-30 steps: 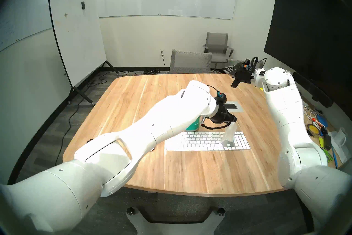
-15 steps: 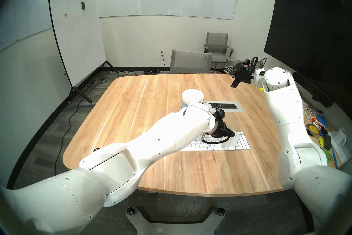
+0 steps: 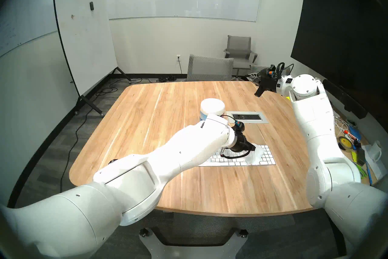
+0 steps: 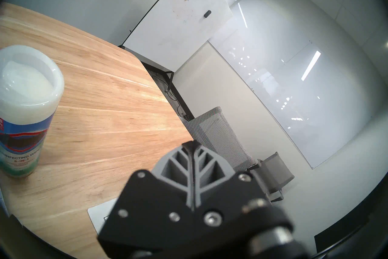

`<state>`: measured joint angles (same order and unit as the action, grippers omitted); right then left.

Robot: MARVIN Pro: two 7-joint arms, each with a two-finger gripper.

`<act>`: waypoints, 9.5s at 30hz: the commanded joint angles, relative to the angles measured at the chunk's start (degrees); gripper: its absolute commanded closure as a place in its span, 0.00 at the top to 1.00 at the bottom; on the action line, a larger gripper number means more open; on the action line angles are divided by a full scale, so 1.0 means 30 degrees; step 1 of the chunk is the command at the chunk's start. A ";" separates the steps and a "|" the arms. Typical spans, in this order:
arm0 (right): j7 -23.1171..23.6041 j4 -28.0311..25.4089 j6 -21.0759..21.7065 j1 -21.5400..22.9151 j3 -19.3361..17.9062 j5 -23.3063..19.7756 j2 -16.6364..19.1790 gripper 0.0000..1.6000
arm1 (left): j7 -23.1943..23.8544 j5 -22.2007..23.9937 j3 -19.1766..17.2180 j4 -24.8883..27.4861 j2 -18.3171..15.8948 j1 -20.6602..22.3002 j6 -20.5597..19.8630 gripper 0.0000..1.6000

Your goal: Wipe the keyboards and mice with a disinfecting wipe, then set the wipe down

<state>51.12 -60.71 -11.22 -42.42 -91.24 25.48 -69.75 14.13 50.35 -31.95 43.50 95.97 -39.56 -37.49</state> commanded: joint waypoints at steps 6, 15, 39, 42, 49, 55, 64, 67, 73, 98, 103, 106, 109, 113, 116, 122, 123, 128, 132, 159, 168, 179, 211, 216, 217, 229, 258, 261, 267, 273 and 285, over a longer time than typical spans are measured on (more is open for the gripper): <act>-0.0027 -0.0362 0.0045 0.0512 -0.0047 -0.0064 -0.0049 0.00 | 0.1538 -0.0273 0.0375 -0.0676 0.0885 0.0037 0.1098 0.00; -0.0029 -0.0358 0.0040 0.0511 -0.0046 -0.0065 -0.0048 0.00 | 0.1824 -0.0179 0.0468 0.2212 -0.1149 -0.0997 0.0003 0.00; -0.0047 -0.0326 -0.0007 0.0501 -0.0046 -0.0064 -0.0045 0.00 | 0.0332 0.0157 -0.0529 0.8185 -0.5672 -0.3748 -0.0624 0.00; -0.0049 -0.0322 -0.0012 0.0497 -0.0046 -0.0064 -0.0044 0.00 | 0.0175 0.0214 -0.0769 0.8756 -0.6076 -0.3784 -0.0625 0.00; -0.0050 -0.0320 -0.0014 0.0497 -0.0046 -0.0064 -0.0044 0.00 | -0.0428 0.0473 -0.1077 1.0723 -0.7572 -0.4923 -0.0895 0.00; -0.0049 -0.0322 -0.0014 0.0499 -0.0046 -0.0064 -0.0044 0.00 | -0.1094 0.0663 -0.1478 1.2305 -0.8896 -0.5781 -0.0919 0.00; -0.0047 -0.0326 -0.0008 0.0503 -0.0046 -0.0065 -0.0045 0.00 | -0.2175 0.0983 -0.2265 1.4580 -1.0702 -0.7090 -0.0820 0.00; -0.0047 -0.0326 -0.0008 0.0503 -0.0046 -0.0065 -0.0045 0.00 | -0.2666 0.1113 -0.2580 1.5579 -1.1500 -0.7721 -0.0801 0.00; -0.0045 -0.0329 -0.0003 0.0505 -0.0046 -0.0065 -0.0046 0.00 | -0.3569 0.1416 -0.3202 1.7137 -1.2874 -0.9012 -0.0572 0.00; -0.0036 -0.0344 0.0020 0.0511 -0.0046 -0.0065 -0.0048 0.00 | -0.5622 0.2050 -0.8047 2.1180 -1.8348 -1.4364 0.5314 0.00; -0.0037 -0.0343 0.0017 0.0511 -0.0046 -0.0065 -0.0047 0.00 | -0.5871 0.2388 -0.8850 2.2339 -1.8579 -1.3953 0.5195 0.00; -0.0041 -0.0336 0.0007 0.0508 -0.0046 -0.0065 -0.0047 0.00 | -0.6177 0.2505 -0.9106 2.3002 -1.8193 -1.3469 0.4946 0.00; -0.0042 -0.0335 0.0006 0.0508 -0.0046 -0.0065 -0.0047 0.00 | -0.6775 0.2556 -0.9262 2.3643 -1.7756 -1.3230 0.4871 0.00; -0.0039 -0.0340 0.0013 0.0510 -0.0046 -0.0065 -0.0047 0.00 | -0.7715 0.2552 -0.9352 2.4305 -1.7331 -1.3103 0.4927 0.00; -0.0038 -0.0341 0.0015 0.0510 -0.0046 -0.0065 -0.0047 0.00 | -0.8496 0.2752 -0.9902 2.5100 -1.7620 -1.3320 0.5095 0.00; -0.0039 -0.0339 0.0012 0.0509 -0.0046 -0.0065 -0.0047 0.00 | -0.9392 0.3464 -1.1932 2.6262 -1.9396 -1.4786 0.5974 0.00; -0.0040 -0.0338 0.0010 0.0509 -0.0046 -0.0065 -0.0047 0.00 | -0.9473 0.3581 -1.2251 2.6425 -1.9679 -1.5054 0.6090 0.00; -0.0041 -0.0335 0.0006 0.0508 -0.0046 -0.0065 -0.0047 0.00 | -0.9724 0.4000 -1.3644 2.7164 -2.0628 -1.6206 0.6490 0.00; -0.0038 -0.0342 0.0015 0.0510 -0.0046 -0.0065 -0.0047 0.00 | -1.0078 0.4660 -1.5198 2.8320 -2.1714 -1.7978 0.7440 0.00; -0.0027 -0.0362 0.0046 0.0512 -0.0047 -0.0064 -0.0049 0.00 | -1.1973 0.5588 -1.7750 2.7458 -2.1218 -2.0553 1.2557 1.00; -0.0024 -0.0367 0.0055 0.0512 -0.0047 -0.0064 -0.0049 0.00 | -1.1849 0.5502 -1.7878 2.7467 -2.1188 -2.0762 1.2804 1.00; -0.0024 -0.0369 0.0058 0.0511 -0.0047 -0.0064 -0.0049 0.00 | -1.1726 0.5425 -1.7970 2.7458 -2.1098 -2.0848 1.2819 1.00; -0.0023 -0.0370 0.0061 0.0511 -0.0046 -0.0064 -0.0049 0.00 | -1.1617 0.5298 -1.8081 2.7450 -2.0899 -2.0892 1.2698 1.00; -0.0023 -0.0370 0.0061 0.0511 -0.0046 -0.0064 -0.0049 0.00 | -1.1615 0.5295 -1.8083 2.7450 -2.0896 -2.0894 1.2696 1.00; -0.0023 -0.0370 0.0061 0.0511 -0.0046 -0.0064 -0.0049 0.00 | -1.1614 0.5294 -1.8084 2.7450 -2.0894 -2.0894 1.2695 1.00; -0.0023 -0.0371 0.0061 0.0511 -0.0046 -0.0064 -0.0049 0.00 | -1.1603 0.5280 -1.8096 2.7449 -2.0874 -2.0899 1.2681 1.00; -0.0023 -0.0372 0.0063 0.0511 -0.0046 -0.0064 -0.0049 0.00 | -1.0688 0.5160 -1.8370 2.6970 -2.0698 -2.1308 1.3360 0.00; -0.0024 -0.0371 0.0061 0.0511 -0.0046 -0.0064 -0.0049 0.00 | -1.0856 0.5163 -1.8602 2.7285 -2.0774 -2.1489 1.3333 0.00; -0.0024 -0.0369 0.0059 0.0511 -0.0046 -0.0064 -0.0049 0.00 | -1.0662 0.5496 -1.9050 2.7531 -2.0971 -2.1848 1.3064 0.00; -0.0024 -0.0370 0.0061 0.0511 -0.0046 -0.0064 -0.0049 0.00 | -1.0599 0.5616 -1.9171 2.7557 -2.1034 -2.1968 1.3070 0.00; -0.0024 -0.0369 0.0059 0.0511 -0.0046 -0.0064 -0.0049 0.00 | -1.0220 0.7410 -1.7552 2.6676 -2.0714 -2.0799 1.1584 0.00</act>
<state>51.12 -60.72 -11.14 -42.40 -91.24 25.49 -69.76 -17.27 69.32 -86.54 125.06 32.76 -104.95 -0.52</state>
